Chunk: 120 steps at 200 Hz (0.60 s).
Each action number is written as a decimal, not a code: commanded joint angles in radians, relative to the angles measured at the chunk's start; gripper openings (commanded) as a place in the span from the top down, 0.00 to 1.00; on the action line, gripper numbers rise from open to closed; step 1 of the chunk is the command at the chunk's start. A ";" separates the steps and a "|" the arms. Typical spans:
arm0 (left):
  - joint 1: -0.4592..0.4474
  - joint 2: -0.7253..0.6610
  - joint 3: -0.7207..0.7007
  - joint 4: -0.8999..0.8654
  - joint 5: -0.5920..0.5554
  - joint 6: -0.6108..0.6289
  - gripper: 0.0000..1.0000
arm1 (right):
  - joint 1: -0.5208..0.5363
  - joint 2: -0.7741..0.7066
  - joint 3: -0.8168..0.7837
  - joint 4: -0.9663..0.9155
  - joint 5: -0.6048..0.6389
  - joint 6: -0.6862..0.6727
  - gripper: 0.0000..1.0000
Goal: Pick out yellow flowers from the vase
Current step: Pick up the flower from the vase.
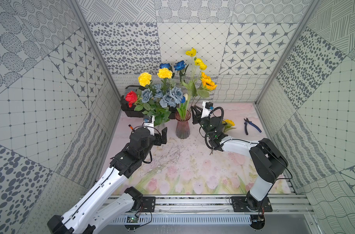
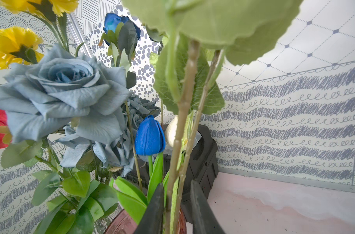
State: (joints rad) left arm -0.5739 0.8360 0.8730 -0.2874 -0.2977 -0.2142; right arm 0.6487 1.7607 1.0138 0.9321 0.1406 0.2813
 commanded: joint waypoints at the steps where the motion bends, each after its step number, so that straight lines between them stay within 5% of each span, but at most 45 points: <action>1: 0.008 -0.002 -0.003 0.022 0.006 0.006 0.02 | 0.003 -0.009 0.017 0.051 0.013 0.001 0.78; 120: 0.033 0.006 -0.006 0.034 0.027 -0.011 0.02 | 0.017 -0.112 0.013 -0.009 -0.016 -0.034 0.98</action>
State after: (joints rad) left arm -0.5514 0.8391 0.8677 -0.2867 -0.2901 -0.2161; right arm 0.6621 1.6966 1.0134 0.9047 0.1287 0.2749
